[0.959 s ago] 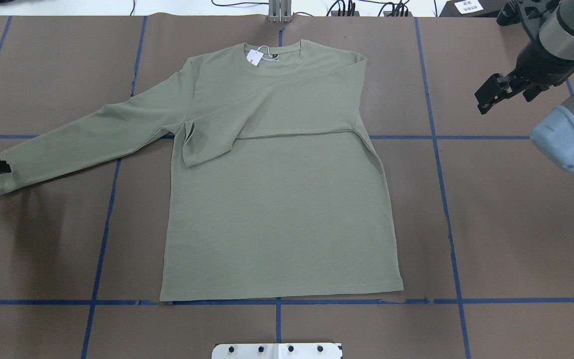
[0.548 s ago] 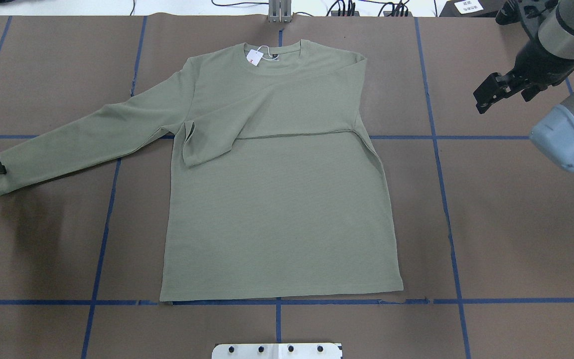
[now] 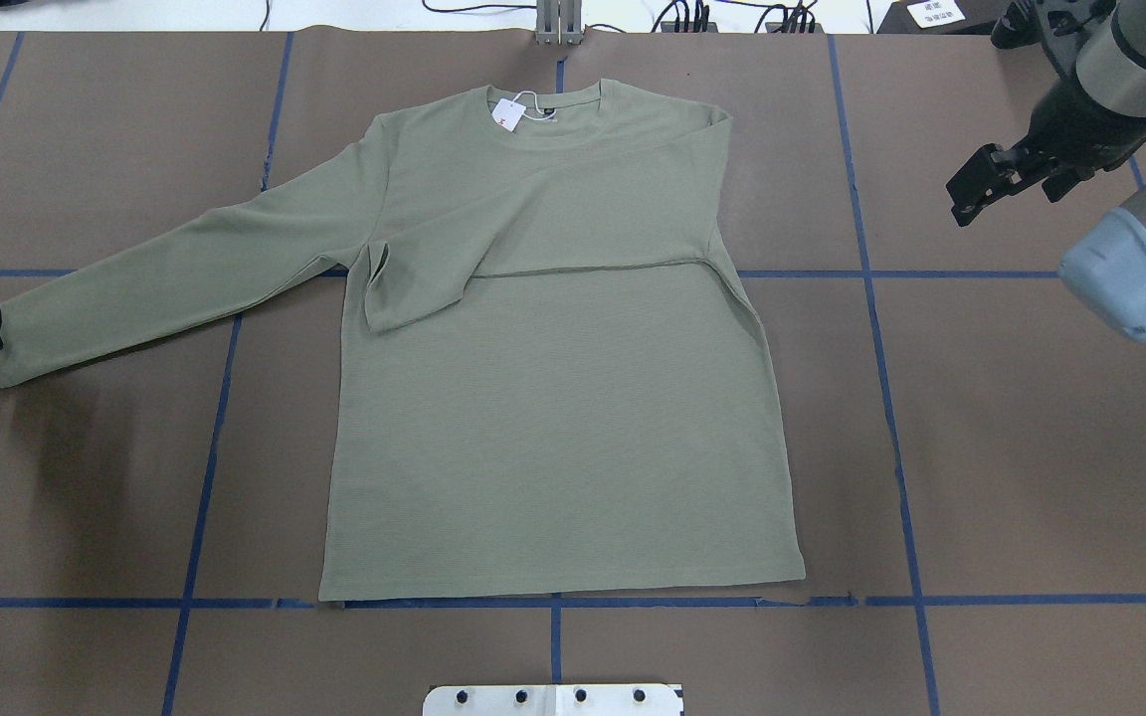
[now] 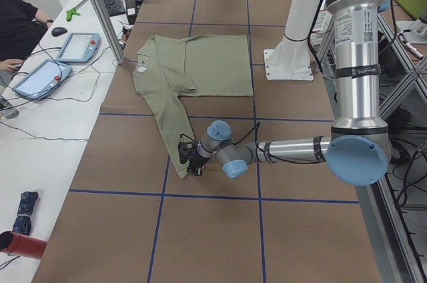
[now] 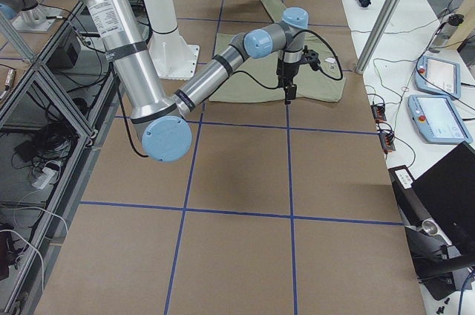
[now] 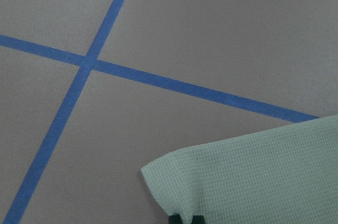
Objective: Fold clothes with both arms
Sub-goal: 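Grasp the cuff of the other sleeve with the left gripper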
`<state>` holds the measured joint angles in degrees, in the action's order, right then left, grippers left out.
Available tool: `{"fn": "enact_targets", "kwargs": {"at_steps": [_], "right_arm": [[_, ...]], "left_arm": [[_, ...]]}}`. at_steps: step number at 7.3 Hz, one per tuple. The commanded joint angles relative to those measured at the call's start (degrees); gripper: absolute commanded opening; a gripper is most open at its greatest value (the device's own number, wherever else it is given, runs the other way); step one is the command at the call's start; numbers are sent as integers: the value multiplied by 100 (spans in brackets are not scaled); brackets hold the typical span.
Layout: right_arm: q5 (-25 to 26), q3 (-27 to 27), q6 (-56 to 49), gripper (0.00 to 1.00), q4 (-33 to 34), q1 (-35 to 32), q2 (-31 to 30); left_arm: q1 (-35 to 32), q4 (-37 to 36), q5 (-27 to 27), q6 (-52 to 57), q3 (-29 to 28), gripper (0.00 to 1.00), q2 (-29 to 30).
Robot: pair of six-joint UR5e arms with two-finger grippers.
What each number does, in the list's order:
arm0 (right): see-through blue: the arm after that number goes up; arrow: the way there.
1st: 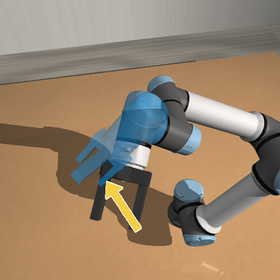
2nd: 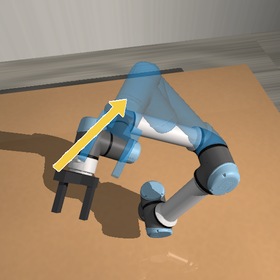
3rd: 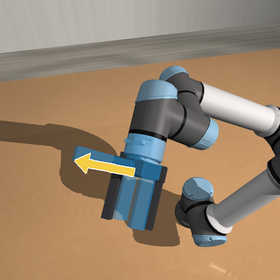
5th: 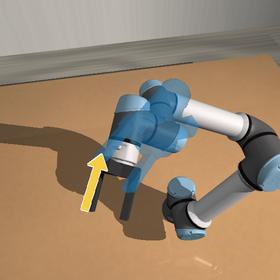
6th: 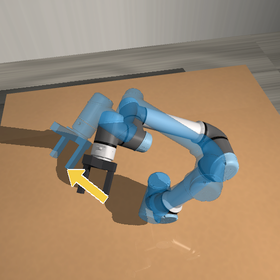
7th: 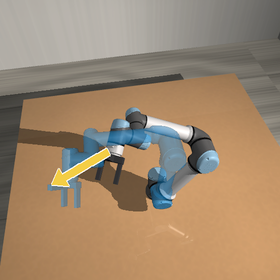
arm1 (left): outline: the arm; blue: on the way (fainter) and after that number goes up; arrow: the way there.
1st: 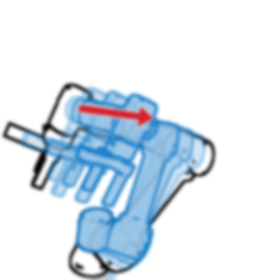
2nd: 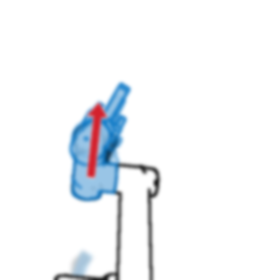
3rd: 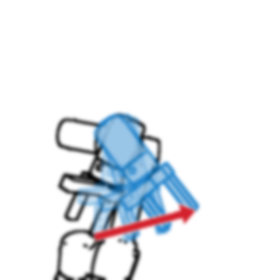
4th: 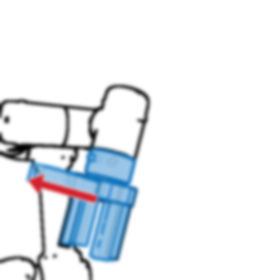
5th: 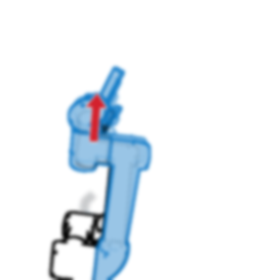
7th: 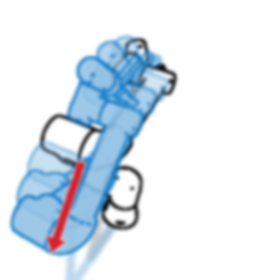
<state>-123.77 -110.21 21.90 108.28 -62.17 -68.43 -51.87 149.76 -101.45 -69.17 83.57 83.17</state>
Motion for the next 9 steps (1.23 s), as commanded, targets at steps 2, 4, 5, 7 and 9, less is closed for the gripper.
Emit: {"fn": "enact_targets", "kwargs": {"at_steps": [2, 4, 5, 7, 9], "right_arm": [[-24, -61, -1, 100, 9, -23, -117], [-103, -473, 16, 100, 0, -49, -651], [-138, -736, 16, 100, 0, -119, -1019], [-199, -835, -1, 100, -313, -295, -1531], [-384, -765, 25, 100, -527, -357, -1699]], "left_arm": [[-17, -1196, -678, 18, 1156, 0, 154], [-34, -2988, -709, 70, 1302, 0, 1527], [-78, -3623, -692, 97, 1154, 0, 2214], [-402, -4356, -718, 97, 576, 0, 3532], [-439, -4631, -735, 18, 108, 0, 4756]]}}
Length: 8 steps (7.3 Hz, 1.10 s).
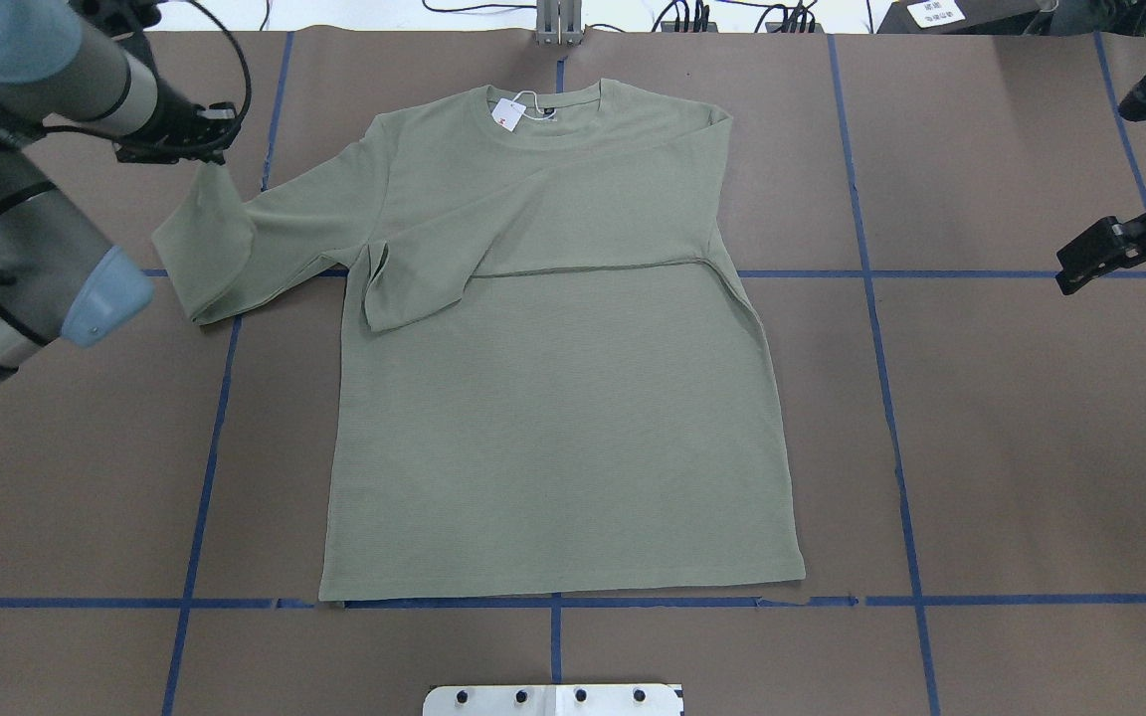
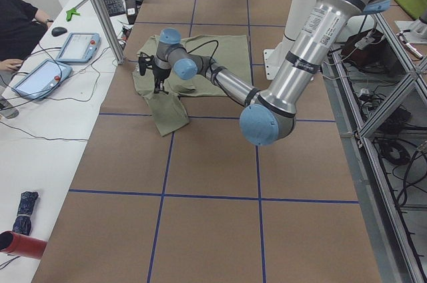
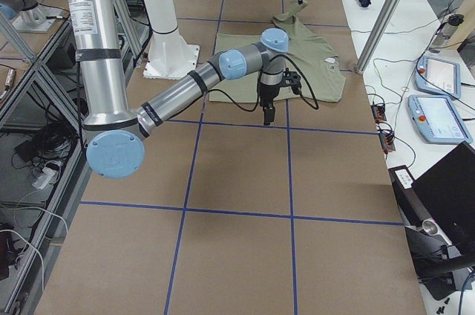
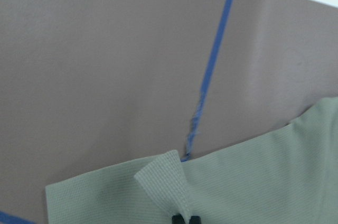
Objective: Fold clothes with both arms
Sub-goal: 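Carry the sleeve with the left gripper across the shirt body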
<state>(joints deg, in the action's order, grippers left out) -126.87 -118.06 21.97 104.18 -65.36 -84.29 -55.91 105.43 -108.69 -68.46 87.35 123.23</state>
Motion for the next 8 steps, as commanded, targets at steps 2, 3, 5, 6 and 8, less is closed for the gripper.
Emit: {"fn": "enact_targets", "kwargs": {"at_steps": [2, 3, 5, 6, 8], "right_arm": [[-83, 73, 18, 100, -126, -65, -141], [-101, 125, 18, 100, -126, -65, -141], [-101, 204, 18, 100, -126, -82, -114], [-101, 222, 18, 100, -126, -91, -114], [-110, 284, 18, 100, -126, -91, -97]], "left_arm": [[210, -207, -168, -839, -988, 0, 2022], [473, -286, -361, -1314, -1044, 0, 2482], [1263, -295, -373, -2238, -1053, 0, 3082], [1493, -295, -259, -2312, -1053, 0, 3110], [1715, -182, -3, -2409, -1263, 0, 3093]]}}
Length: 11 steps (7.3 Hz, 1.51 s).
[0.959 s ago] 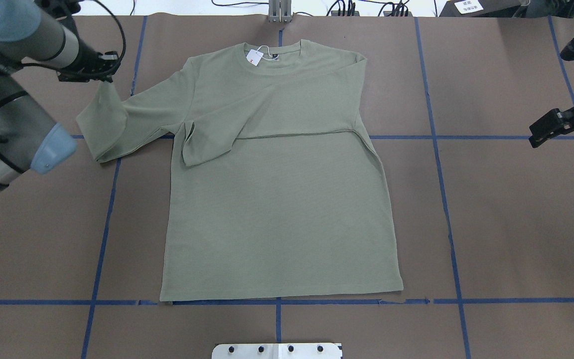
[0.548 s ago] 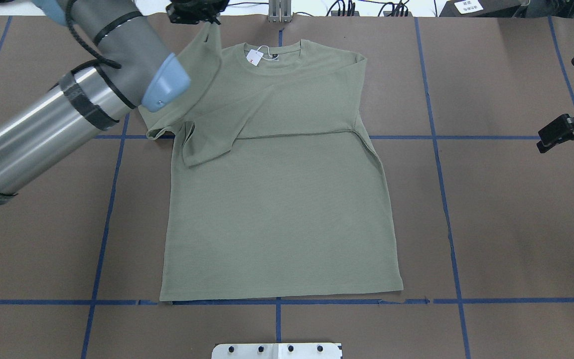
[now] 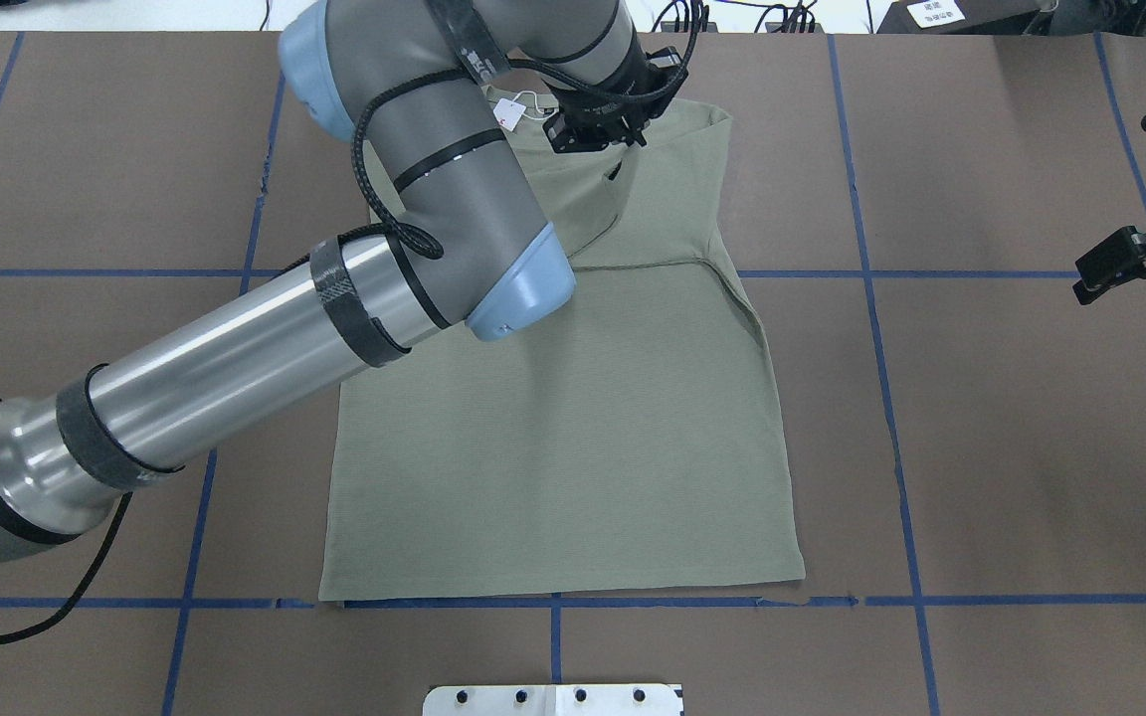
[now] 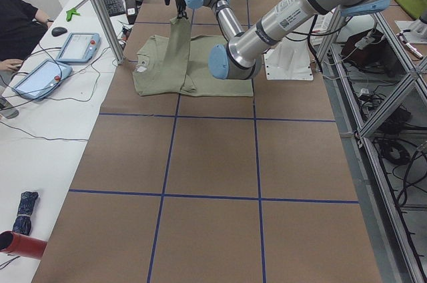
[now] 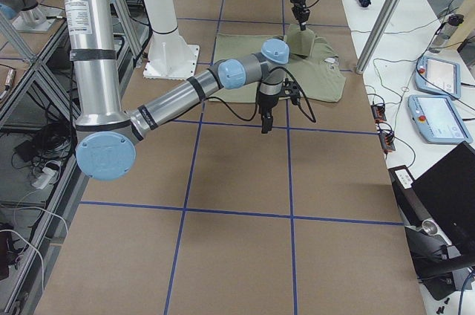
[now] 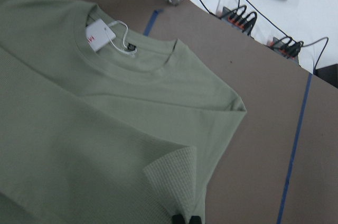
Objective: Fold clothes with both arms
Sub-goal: 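Carry the sleeve with the left gripper across the shirt body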
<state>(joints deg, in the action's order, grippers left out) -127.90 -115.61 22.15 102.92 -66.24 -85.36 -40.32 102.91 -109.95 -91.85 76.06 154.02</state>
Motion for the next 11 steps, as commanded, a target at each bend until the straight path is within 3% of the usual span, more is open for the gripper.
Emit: {"fn": "enact_targets", "kwargs": {"at_steps": [1, 3, 4, 5, 9, 10, 11], "right_arm": [[-7, 38, 18, 100, 0, -3, 20], [-7, 64, 26, 100, 0, -3, 72], [-15, 64, 26, 100, -9, -3, 81], [-7, 56, 26, 100, -9, -3, 90], [-129, 56, 26, 100, -17, -3, 151], [-139, 73, 166, 100, -174, -3, 151], [-130, 117, 628, 100, -593, 14, 143]], "left_arm": [[225, 80, 132, -78, -170, 0, 5], [514, 386, 376, -392, -389, 0, 84], [786, 405, 508, -795, -573, 17, 284], [919, 762, 527, -1034, -905, 99, 417], [956, 1486, 703, -808, -786, 100, -116], [869, 1330, 668, -442, -550, 100, -327], [824, 867, 668, -47, 218, 100, -851]]}}
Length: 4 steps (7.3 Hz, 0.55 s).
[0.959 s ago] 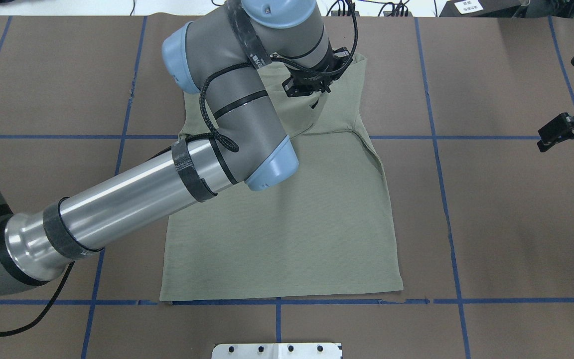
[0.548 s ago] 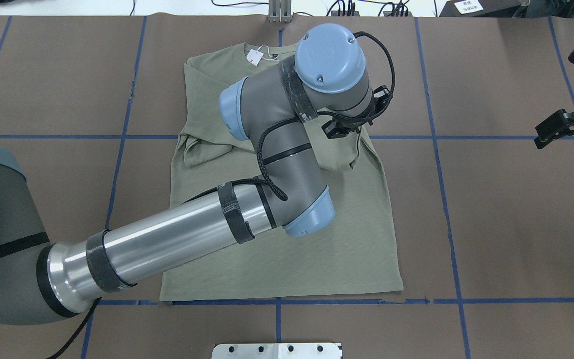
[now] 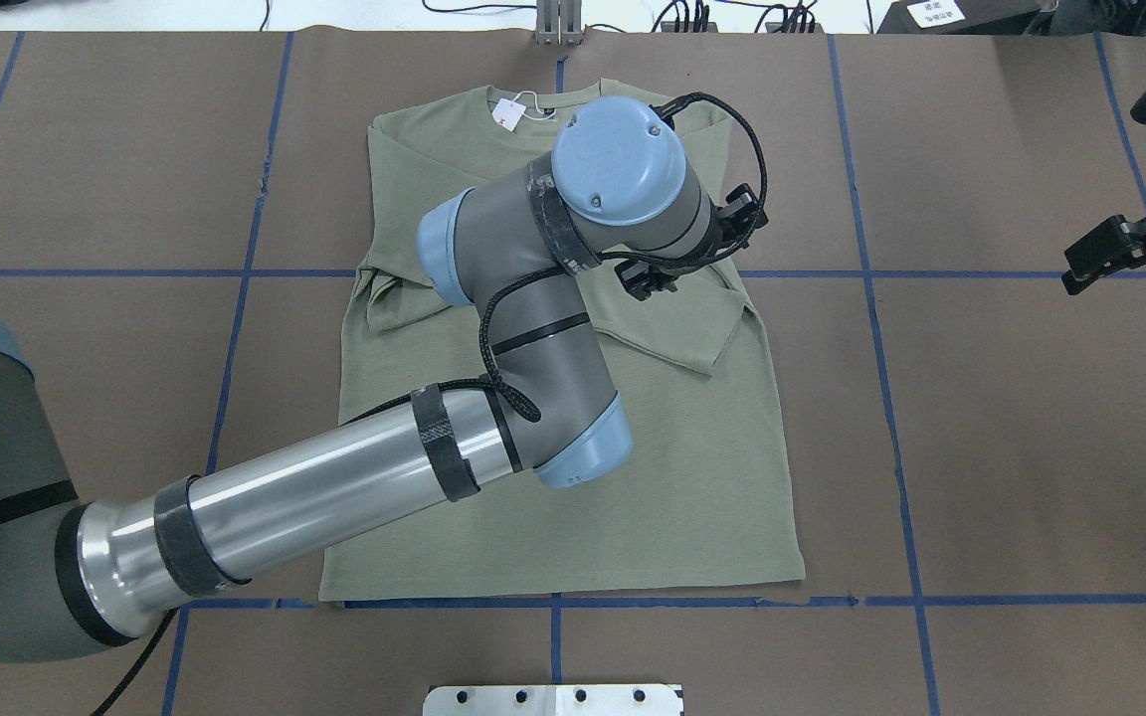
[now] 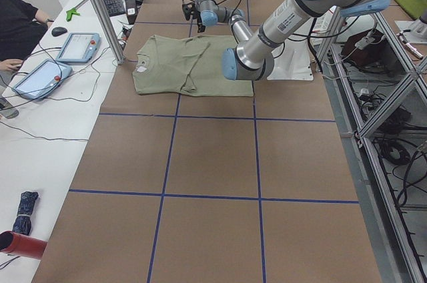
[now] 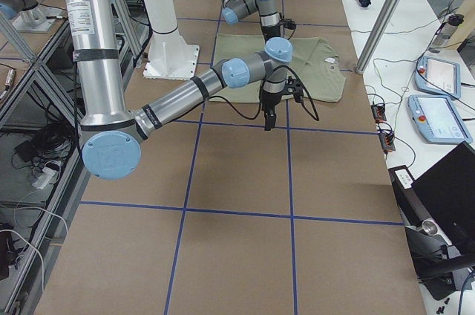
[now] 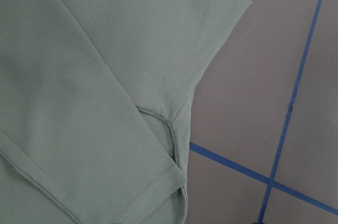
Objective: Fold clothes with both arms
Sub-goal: 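Release the sleeve and withdraw the left gripper while the right gripper moves toward the hem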
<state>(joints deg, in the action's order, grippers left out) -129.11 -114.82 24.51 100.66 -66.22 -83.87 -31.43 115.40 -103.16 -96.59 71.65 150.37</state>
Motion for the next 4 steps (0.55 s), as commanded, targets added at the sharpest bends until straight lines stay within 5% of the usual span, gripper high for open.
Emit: {"fn": "enact_targets", "kwargs": {"at_steps": [1, 2, 4], "right_arm": [[0, 56, 1102, 100, -1076, 204, -102], [52, 47, 1875, 100, -1744, 650, -225], [647, -171, 3246, 100, -2531, 1598, -436]], "left_arm": [[-83, -970, -11, 909, 1728, 100, -1179], [-118, -1307, -11, 1462, 2757, 100, -1986], [-188, -1336, -11, 2158, 3861, 100, -3254]]}}
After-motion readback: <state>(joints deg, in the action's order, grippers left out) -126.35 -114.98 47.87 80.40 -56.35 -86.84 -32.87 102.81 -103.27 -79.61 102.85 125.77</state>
